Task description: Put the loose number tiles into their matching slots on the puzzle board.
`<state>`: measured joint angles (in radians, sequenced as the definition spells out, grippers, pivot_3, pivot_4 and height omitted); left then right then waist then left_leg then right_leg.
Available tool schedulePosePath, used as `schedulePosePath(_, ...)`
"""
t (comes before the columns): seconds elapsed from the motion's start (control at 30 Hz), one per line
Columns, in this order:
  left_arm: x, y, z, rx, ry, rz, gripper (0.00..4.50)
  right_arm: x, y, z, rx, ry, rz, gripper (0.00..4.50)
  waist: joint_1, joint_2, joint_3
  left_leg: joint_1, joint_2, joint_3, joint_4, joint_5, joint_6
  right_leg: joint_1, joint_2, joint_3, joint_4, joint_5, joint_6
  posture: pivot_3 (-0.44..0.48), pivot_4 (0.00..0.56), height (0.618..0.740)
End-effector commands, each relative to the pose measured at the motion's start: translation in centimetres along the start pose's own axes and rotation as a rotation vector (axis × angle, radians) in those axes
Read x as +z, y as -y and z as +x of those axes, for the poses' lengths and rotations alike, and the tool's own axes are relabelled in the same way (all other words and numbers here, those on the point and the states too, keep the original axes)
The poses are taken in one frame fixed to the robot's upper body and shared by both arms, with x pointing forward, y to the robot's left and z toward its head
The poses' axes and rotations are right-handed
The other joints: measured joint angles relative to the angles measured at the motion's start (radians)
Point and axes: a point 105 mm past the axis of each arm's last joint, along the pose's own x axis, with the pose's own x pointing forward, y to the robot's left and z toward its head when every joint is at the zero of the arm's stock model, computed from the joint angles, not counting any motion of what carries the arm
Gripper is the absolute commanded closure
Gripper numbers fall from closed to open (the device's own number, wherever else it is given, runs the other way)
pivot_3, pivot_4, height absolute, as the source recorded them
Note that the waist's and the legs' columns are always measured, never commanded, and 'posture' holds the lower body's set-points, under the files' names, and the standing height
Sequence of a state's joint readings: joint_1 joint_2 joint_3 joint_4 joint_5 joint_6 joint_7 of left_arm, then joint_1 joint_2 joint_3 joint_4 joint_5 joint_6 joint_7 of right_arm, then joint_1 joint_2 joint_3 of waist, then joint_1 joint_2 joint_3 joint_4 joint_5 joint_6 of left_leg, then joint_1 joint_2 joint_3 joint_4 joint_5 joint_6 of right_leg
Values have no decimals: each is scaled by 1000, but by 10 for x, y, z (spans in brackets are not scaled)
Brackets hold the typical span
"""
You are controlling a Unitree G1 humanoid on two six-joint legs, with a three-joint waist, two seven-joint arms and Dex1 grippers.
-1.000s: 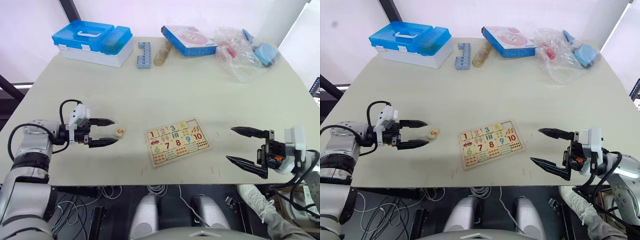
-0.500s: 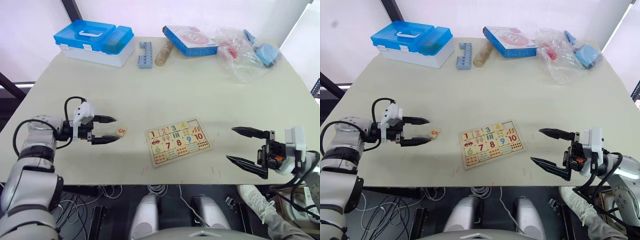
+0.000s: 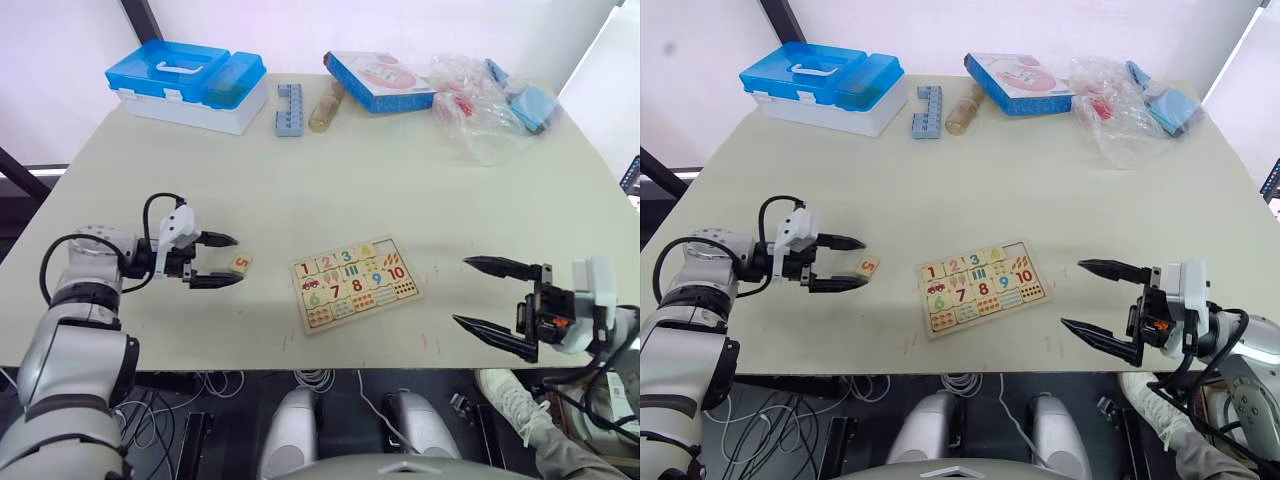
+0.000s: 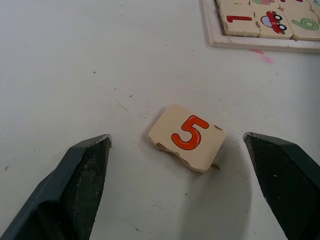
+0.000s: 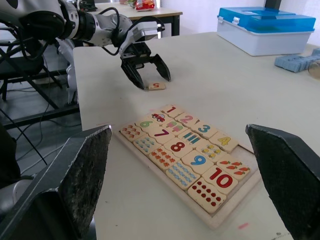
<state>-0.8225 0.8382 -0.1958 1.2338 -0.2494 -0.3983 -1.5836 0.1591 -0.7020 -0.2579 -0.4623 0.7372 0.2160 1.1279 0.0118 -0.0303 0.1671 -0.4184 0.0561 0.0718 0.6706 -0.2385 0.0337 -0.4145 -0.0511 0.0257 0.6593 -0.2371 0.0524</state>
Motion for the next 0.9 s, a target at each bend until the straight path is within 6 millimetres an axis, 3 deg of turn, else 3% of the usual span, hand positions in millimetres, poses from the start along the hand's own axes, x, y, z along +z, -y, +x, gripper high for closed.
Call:
schedulePosePath(0.03, 4, 0, -5, -12, -6, 33, 12, 13, -1, -1, 0, 23, -54, 0, 0, 0, 0, 0, 0, 0, 0, 0, 0, 0, 0, 0, 0, 0, 0, 0, 150, 740)
schedulePosePath(0.9, 15, -5, 4, -9, 2, 132, 12, 13, -1, 1, -6, 29, -55, 0, 0, 0, 0, 0, 0, 0, 0, 0, 0, 0, 0, 0, 0, 1, 2, 0, 150, 740)
